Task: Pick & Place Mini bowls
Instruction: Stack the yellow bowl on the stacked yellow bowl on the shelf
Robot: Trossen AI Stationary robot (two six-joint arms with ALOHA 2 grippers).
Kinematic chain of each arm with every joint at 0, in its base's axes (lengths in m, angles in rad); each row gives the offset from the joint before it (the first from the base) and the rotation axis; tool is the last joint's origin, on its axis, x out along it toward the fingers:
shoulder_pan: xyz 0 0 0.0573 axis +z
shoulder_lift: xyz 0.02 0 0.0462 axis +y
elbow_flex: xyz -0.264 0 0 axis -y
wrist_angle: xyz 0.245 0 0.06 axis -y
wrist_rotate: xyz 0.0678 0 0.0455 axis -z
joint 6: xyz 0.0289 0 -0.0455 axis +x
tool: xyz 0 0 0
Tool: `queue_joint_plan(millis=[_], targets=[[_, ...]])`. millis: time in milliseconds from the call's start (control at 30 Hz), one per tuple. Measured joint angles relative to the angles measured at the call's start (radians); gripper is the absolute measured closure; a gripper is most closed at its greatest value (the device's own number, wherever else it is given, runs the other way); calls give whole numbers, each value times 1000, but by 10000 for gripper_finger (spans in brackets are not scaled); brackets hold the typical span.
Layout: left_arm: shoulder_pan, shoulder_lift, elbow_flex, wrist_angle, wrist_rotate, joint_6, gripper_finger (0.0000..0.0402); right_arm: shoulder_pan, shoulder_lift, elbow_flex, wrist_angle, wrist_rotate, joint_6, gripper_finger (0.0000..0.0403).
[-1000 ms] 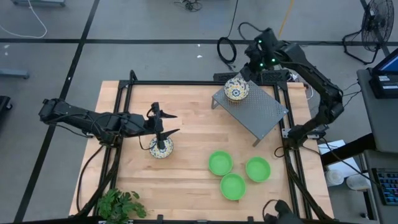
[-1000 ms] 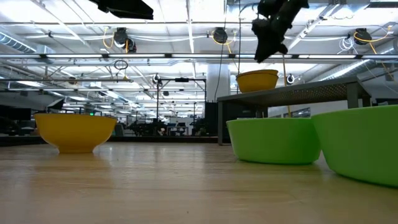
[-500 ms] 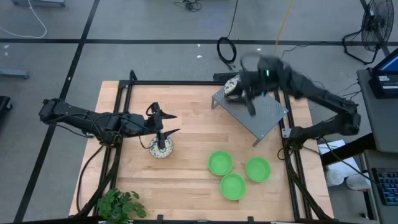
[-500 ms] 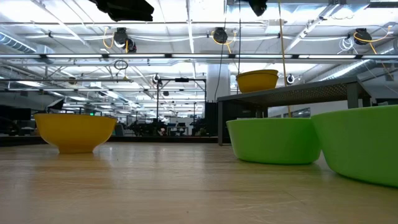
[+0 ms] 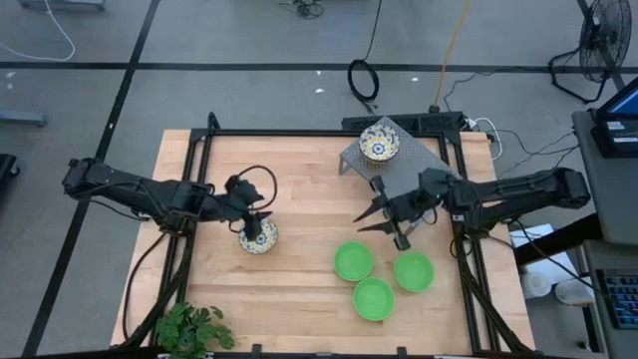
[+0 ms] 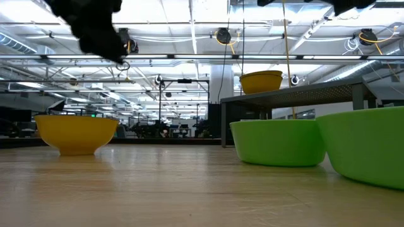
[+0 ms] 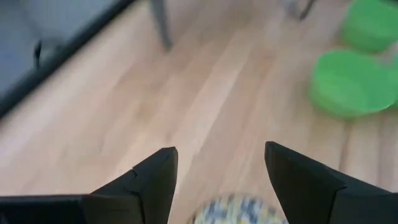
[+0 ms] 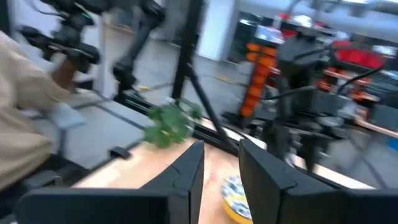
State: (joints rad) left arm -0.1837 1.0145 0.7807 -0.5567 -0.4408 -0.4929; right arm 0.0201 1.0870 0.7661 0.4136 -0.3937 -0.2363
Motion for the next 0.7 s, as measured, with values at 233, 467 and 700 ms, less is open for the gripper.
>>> queue_joint_plan(millis=[233, 467, 700], targets=[[-1, 0, 0, -287, 74, -407, 158, 60, -4, -9, -6, 236, -35, 316], [-28, 0, -23, -507, 143, -724, 158, 100, -20, -9, -7, 288, -40, 316], [-64, 0, -128, -423, 184, -804, 158, 106, -23, -9, -12, 292, -65, 316]])
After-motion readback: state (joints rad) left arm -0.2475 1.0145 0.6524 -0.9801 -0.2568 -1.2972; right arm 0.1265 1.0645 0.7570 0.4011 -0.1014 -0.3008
